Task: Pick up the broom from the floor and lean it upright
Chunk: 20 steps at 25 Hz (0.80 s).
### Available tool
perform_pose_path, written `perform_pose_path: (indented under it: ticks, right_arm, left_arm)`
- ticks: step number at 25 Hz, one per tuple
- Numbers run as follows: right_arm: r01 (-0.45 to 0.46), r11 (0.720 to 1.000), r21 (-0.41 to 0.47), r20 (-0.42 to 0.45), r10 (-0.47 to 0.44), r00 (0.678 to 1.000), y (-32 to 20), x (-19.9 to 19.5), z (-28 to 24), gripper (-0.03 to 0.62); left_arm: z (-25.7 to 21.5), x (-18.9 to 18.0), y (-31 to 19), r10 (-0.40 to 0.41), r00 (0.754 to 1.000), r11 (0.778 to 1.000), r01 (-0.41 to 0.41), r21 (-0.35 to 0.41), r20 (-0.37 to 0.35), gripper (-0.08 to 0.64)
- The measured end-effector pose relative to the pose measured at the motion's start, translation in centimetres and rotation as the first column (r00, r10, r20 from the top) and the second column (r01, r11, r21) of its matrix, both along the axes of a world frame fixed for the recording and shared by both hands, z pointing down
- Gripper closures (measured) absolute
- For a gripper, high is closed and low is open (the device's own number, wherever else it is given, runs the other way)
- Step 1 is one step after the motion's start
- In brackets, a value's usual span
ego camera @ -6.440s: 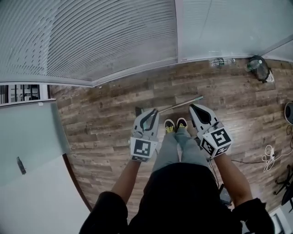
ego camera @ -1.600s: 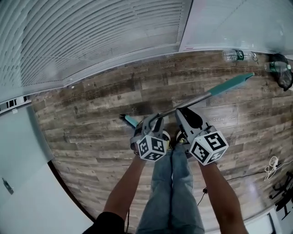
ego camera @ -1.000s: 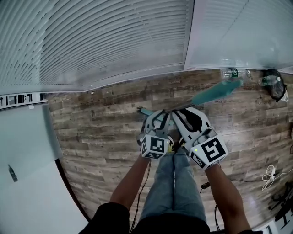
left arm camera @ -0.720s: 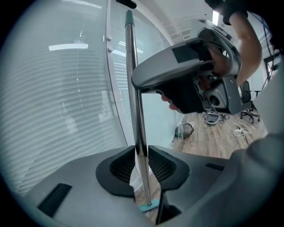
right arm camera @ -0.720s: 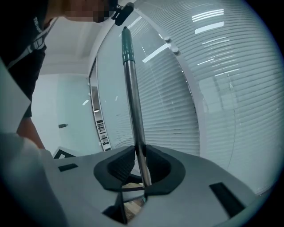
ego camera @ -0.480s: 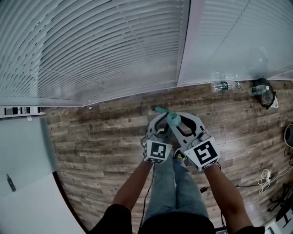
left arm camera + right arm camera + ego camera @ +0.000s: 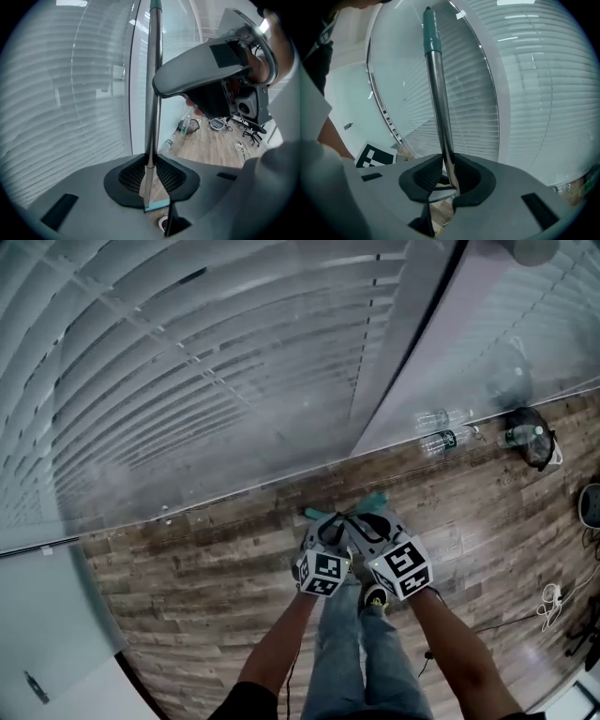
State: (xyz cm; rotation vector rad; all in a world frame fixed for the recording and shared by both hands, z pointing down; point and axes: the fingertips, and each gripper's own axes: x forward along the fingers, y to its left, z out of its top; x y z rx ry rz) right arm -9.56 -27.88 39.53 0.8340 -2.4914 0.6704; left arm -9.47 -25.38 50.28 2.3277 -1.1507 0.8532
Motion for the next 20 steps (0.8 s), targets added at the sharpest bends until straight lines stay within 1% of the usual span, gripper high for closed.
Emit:
perform_pose_path:
  ticks: [5, 8, 14, 17, 20]
  right_arm:
    - [0.005, 0.998, -0.067, -0.038, -0.007, 0.999, -2.3, -0.6, 5.1, 0.508]
    - [-0.005, 0.994, -0.108, -0.045, 0.001, 0.999, -2.8, -0.7, 7.0, 0.508]
    - [-0.004, 0.992, -0.125, -0.084, -0.007, 0.996, -4.0, -0.5, 8.9, 0.507]
    - [-0.023, 0.991, -0.135, -0.081, 0.012, 0.997, -4.3, -0.2, 9.2, 0.507]
    - [-0.024, 0.991, -0.132, -0.093, 0.012, 0.996, -4.7, -0.3, 9.7, 0.506]
  left_arm:
    - [5.1, -0.4, -2.0, 0.026, 1.0, 0.995, -0.025, -0.1, 0.017, 0.474]
    - [6.8, -0.4, -2.4, 0.055, 0.998, 0.989, -0.05, -0.137, 0.037, 0.474]
    - [8.5, 0.4, -3.2, 0.101, 0.994, 0.974, -0.088, -0.207, 0.051, 0.473]
    - [8.9, 0.8, -3.5, 0.111, 0.992, 0.971, -0.096, -0.22, 0.056, 0.473]
    - [9.3, 0.8, -3.8, 0.133, 0.989, 0.963, -0.115, -0.242, 0.06, 0.472]
